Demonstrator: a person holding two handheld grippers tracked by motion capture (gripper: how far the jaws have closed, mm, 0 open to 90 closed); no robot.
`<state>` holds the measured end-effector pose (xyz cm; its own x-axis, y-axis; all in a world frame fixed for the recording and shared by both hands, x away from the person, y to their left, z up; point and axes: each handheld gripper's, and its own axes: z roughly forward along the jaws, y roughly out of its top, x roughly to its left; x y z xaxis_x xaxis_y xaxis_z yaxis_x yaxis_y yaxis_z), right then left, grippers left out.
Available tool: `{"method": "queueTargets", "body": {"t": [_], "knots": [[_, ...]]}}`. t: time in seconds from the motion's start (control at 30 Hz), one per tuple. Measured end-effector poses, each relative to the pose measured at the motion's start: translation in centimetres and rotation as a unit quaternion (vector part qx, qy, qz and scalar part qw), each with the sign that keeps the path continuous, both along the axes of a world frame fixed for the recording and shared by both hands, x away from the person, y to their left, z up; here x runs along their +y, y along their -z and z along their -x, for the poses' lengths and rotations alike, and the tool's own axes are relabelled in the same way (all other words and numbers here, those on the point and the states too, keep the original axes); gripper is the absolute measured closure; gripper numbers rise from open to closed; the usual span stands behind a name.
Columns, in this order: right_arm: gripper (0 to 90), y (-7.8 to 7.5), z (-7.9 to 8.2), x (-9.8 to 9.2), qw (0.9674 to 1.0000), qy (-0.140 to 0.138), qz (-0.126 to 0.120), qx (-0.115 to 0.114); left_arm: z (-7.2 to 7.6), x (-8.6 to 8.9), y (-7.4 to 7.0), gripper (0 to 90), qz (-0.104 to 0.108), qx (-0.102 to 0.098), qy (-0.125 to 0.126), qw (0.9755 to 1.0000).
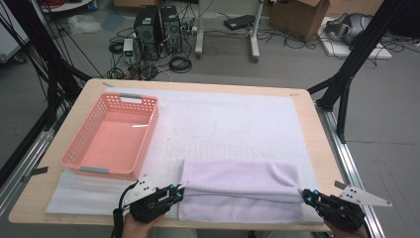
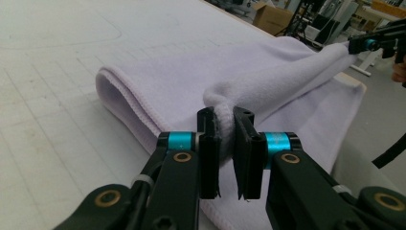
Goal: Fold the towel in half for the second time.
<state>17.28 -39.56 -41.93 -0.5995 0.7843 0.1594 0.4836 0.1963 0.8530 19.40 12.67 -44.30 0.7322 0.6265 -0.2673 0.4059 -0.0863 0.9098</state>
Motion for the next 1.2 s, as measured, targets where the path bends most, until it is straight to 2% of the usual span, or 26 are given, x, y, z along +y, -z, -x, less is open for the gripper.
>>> {"method": "queueTargets", "body": {"t": [0.03, 0.07, 0.1, 0.17, 0.2, 0.27, 0.33, 0.43, 0.5, 0.63, 0.7, 0.87, 0.93, 0.97, 1.0, 1.03, 1.07, 1.1, 1.2], "knots": [[75.7, 0.2, 0.1, 0.0, 0.9999, -0.006, 0.001, 0.009, 0.2, 0.1, 0.1, 73.0, 0.002, 0.003, 0.001, 1.0], [65.8, 0.3, 0.1, -0.1, 0.9995, -0.013, -0.003, 0.027, 0.3, 0.1, 0.1, 62.8, 0.006, 0.003, 0.002, 1.0], [59.7, 0.4, 0.1, -0.2, 0.9993, -0.007, -0.006, 0.035, 0.3, 0.1, 0.1, 53.0, 0.011, -0.002, 0.0, 0.9999], [58.1, 0.1, 0.1, -0.6, 0.9988, 0.007, -0.034, 0.034, 0.2, 0.0, -0.2, 42.8, 0.029, -0.016, -0.006, 0.9994], [56.7, -0.2, 0.1, -0.8, 0.9986, 0.018, -0.045, 0.021, 0.1, -0.1, -0.4, 40.8, 0.034, -0.021, -0.01, 0.9991], [57.2, -0.7, -0.1, -0.9, 0.9982, 0.031, -0.051, 0.007, -0.4, -0.2, -0.6, 39.3, 0.035, -0.023, -0.021, 0.9989], [57.3, -0.6, -0.5, -0.6, 0.9984, 0.045, -0.033, 0.007, -1.1, -0.2, -0.5, 39.1, 0.032, -0.014, -0.037, 0.9987], [57.1, 0.0, -1.6, 0.3, 0.9981, 0.061, 0.008, 0.009, -2.4, -0.2, -0.4, 39.1, 0.016, -0.001, -0.067, 0.9977], [57.3, 0.1, -2.4, 0.8, 0.9979, 0.063, 0.014, 0.007, -3.6, -0.2, -0.4, 39.2, 0.008, 0.005, -0.076, 0.997], [55.8, 0.1, -4.5, 1.6, 0.9969, 0.071, 0.035, 0.002, -6.2, -0.7, -0.4, 38.0, -0.003, 0.027, -0.079, 0.9965], [54.0, 0.2, -5.7, 1.8, 0.9963, 0.075, 0.042, -0.001, -7.5, -1.1, -0.3, 36.5, -0.011, 0.04, -0.073, 0.9965], [54.6, 0.8, -9.0, 2.7, 0.9953, 0.076, 0.057, 0.021, -10.1, -2.2, 0.0, 34.2, -0.035, 0.06, -0.077, 0.9946], [59.0, 1.3, -10.1, 3.1, 0.9927, 0.089, 0.077, 0.027, -10.6, -2.4, 0.1, 34.0, -0.039, 0.065, -0.077, 0.9941], [62.6, 1.7, -10.6, 3.1, 0.9903, 0.099, 0.091, 0.036, -10.8, -2.5, 0.1, 34.0, -0.037, 0.064, -0.077, 0.9943], [63.7, 2.0, -11.2, 2.9, 0.9865, 0.115, 0.11, 0.042, -10.8, -2.6, 0.1, 34.0, -0.037, 0.065, -0.075, 0.9944], [61.4, 2.4, -11.7, 2.6, 0.9838, 0.128, 0.115, 0.05, -10.8, -2.7, 0.1, 34.0, -0.037, 0.065, -0.073, 0.9945], [61.9, 2.5, -12.2, 2.0, 0.9841, 0.142, 0.089, 0.058, -10.9, -2.7, 0.1, 33.9, -0.038, 0.066, -0.073, 0.9944], [61.9, 2.5, -12.5, 1.7, 0.9825, 0.156, 0.082, 0.06, -10.9, -2.7, 0.2, 33.6, -0.04, 0.068, -0.072, 0.9943], [64.1, 2.1, -12.7, 1.9, 0.98, 0.171, 0.089, 0.051, -11.1, -2.7, 0.4, 33.2, -0.046, 0.08, -0.07, 0.9932]]}}
